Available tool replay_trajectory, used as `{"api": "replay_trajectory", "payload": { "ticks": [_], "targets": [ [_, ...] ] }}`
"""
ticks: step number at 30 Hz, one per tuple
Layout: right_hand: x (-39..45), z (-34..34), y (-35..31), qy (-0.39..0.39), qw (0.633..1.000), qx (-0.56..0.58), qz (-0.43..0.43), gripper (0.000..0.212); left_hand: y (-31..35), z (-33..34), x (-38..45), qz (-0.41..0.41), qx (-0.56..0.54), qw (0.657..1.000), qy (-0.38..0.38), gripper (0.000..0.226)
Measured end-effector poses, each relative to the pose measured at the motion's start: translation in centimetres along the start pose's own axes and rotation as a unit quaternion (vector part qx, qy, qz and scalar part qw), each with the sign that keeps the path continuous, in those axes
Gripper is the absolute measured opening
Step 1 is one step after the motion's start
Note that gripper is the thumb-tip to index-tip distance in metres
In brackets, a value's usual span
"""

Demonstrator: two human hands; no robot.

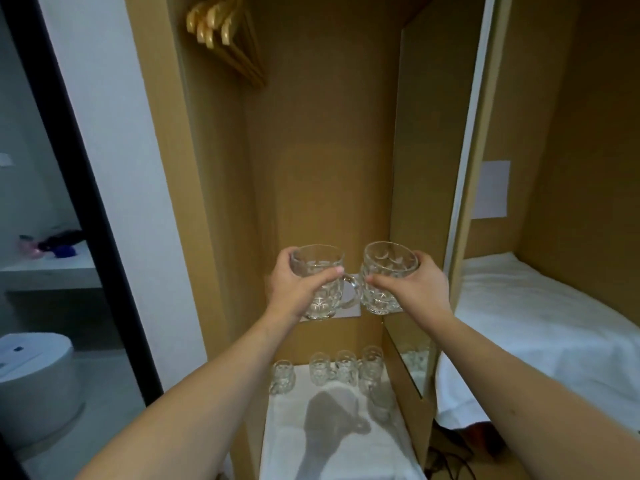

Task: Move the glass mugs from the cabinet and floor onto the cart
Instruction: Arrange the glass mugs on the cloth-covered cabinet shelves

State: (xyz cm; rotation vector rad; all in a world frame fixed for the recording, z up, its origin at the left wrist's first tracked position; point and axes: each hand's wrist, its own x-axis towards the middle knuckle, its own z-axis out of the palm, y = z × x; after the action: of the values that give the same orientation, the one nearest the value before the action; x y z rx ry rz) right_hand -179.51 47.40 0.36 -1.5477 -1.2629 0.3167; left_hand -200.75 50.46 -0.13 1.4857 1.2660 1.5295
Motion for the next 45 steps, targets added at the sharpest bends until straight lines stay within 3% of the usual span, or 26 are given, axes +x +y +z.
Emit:
{"api": "replay_trajectory", "payload": {
  "ticks": [6,10,16,26,29,35,39,41,45],
  "targets": [
    [0.1,-6.1,1.9,0.026,1.0,-0.013,0.006,0.091,3.0,5.7,-2.7,0.014,-0.022,0.999,-0.032,0.086],
    [0.8,-11.2,4.3,0.034,0.999,-0.031,0.019,0.105,4.3,10.9,-4.7,0.008,-0.033,0.998,-0.049,0.089],
    [1.7,-19.2,9.0,0.049,0.998,-0.024,0.032,0.073,6.2,19.3,-7.9,0.0,-0.033,0.997,-0.073,0.094],
    [4.9,-29.8,16.2,0.059,0.996,-0.045,0.054,0.078,7.8,31.7,-11.1,-0.032,-0.058,0.994,-0.091,0.08],
    [5.9,-31.3,18.1,0.064,0.994,-0.053,0.068,0.097,7.3,34.4,-11.2,-0.043,-0.057,0.993,-0.097,0.085],
    [8.4,-32.3,21.8,0.061,0.991,-0.049,0.111,0.089,5.3,39.1,-10.1,-0.068,-0.034,0.991,-0.113,0.107],
    [11.1,-31.7,24.0,0.05,0.987,-0.062,0.137,0.097,3.5,41.9,-8.0,-0.077,-0.029,0.987,-0.136,0.097],
    [12.8,-31.3,25.0,0.048,0.987,-0.062,0.14,0.084,2.4,43.4,-6.4,-0.076,-0.027,0.987,-0.141,0.089],
    [16.5,-29.9,27.4,0.047,0.985,-0.067,0.149,0.08,-0.1,46.7,-2.6,-0.091,-0.039,0.985,-0.143,0.1]
  ]
}}
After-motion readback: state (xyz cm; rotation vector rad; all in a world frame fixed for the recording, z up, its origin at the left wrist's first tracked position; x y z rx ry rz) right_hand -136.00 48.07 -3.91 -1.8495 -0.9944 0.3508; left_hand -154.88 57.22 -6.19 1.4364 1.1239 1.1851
